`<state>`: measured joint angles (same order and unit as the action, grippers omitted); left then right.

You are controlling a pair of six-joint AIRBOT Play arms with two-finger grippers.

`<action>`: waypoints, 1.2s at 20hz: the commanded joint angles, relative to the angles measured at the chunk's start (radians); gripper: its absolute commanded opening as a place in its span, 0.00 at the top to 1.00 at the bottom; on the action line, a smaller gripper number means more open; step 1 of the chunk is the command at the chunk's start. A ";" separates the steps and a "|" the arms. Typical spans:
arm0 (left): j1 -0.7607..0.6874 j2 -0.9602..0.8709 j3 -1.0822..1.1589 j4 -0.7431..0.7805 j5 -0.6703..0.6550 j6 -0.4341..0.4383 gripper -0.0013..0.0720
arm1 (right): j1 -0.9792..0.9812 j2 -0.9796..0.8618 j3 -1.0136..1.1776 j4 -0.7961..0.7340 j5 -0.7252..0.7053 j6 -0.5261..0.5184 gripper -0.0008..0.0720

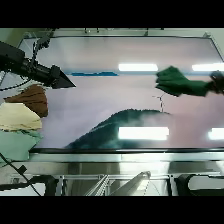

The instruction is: Fold the shirts.

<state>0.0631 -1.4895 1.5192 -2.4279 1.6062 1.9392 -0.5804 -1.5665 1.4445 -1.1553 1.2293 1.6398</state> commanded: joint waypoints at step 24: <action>-0.073 0.001 0.000 0.000 -0.002 0.007 0.96 | -0.666 0.345 -0.622 -0.204 0.224 0.051 0.02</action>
<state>-0.0063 -1.4895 1.5192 -2.4271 1.6051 1.9419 -1.2461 -1.2240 0.7979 -1.3685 1.2991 1.6569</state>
